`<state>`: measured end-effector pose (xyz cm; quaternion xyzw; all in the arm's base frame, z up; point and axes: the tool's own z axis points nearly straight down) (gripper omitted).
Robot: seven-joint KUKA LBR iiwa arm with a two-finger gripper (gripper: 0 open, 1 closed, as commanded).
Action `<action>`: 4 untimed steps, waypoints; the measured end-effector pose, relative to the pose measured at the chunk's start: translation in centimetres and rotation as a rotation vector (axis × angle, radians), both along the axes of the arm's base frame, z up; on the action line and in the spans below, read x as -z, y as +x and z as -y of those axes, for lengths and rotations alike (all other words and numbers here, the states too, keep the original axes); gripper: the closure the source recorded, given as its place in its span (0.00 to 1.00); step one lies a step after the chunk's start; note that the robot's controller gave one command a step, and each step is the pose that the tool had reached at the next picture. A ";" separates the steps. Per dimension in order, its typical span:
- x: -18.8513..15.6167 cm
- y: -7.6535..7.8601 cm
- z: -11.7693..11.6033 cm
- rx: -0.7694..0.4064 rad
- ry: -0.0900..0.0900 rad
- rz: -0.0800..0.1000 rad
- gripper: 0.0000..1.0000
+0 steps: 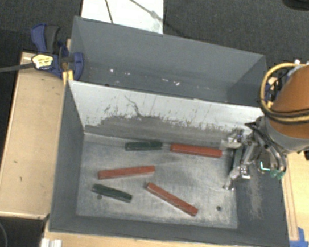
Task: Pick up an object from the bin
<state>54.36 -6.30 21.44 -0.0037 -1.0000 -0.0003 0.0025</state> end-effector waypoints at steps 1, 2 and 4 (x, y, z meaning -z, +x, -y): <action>-0.4 0.2 0.0 -0.002 -0.001 0.008 0.00; -0.4 0.1 0.0 -0.002 -0.001 0.008 0.00; 8.6 -4.0 -1.8 -0.068 -0.001 0.013 0.00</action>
Offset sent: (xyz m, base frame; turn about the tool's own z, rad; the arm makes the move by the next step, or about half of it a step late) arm -0.0477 0.0367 -0.1086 -0.1194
